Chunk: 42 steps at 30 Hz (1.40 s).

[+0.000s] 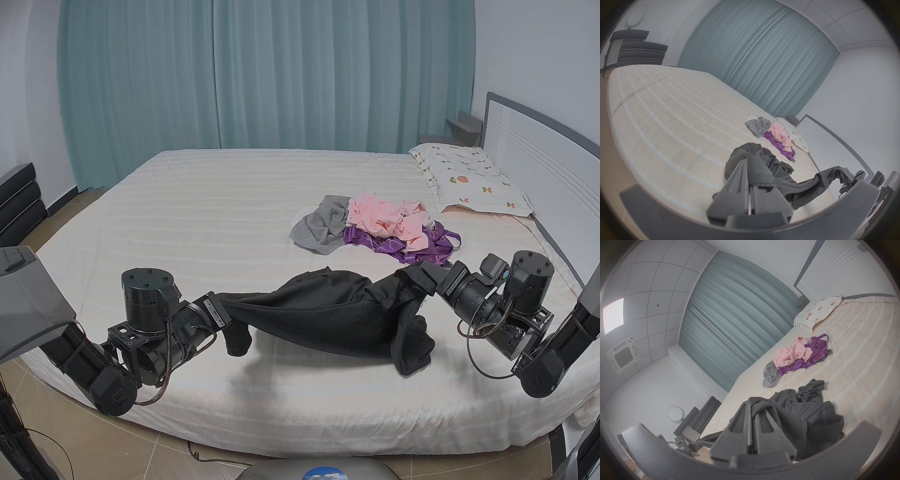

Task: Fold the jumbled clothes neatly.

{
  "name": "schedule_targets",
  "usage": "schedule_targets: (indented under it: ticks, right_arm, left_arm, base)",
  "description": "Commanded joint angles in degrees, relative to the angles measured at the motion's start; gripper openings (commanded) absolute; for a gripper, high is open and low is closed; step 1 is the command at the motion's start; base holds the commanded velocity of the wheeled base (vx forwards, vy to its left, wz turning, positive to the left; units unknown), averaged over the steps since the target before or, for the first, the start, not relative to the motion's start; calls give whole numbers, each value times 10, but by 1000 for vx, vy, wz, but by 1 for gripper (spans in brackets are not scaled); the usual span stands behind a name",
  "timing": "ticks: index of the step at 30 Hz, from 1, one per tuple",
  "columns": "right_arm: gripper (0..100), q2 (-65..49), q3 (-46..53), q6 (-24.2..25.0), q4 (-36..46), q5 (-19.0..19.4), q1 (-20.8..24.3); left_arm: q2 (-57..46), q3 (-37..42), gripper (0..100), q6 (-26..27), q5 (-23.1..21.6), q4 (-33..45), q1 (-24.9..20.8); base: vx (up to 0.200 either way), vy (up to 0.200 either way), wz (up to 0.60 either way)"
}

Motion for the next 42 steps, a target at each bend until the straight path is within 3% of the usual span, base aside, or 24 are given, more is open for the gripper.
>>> schedule_targets:
  ticks: [1,8,13,42]
  right_arm:
    - [0,3,0,0,-1,0,0]
    - [0,-2,-1,1,-2,-1,-2]
    - [0,1,-6,2,-3,-23,-2]
    - [0,-27,-5,11,-48,-23,16]
  left_arm:
    - [-4,-1,0,0,0,-1,1]
    - [-6,-2,0,0,1,-1,2]
    - [-8,-2,0,1,1,-1,3]
    - [-23,-10,0,5,10,-1,15]
  base:
    - [0,200,0]
    - [0,200,0]
    - [0,200,0]
    - [0,200,0]
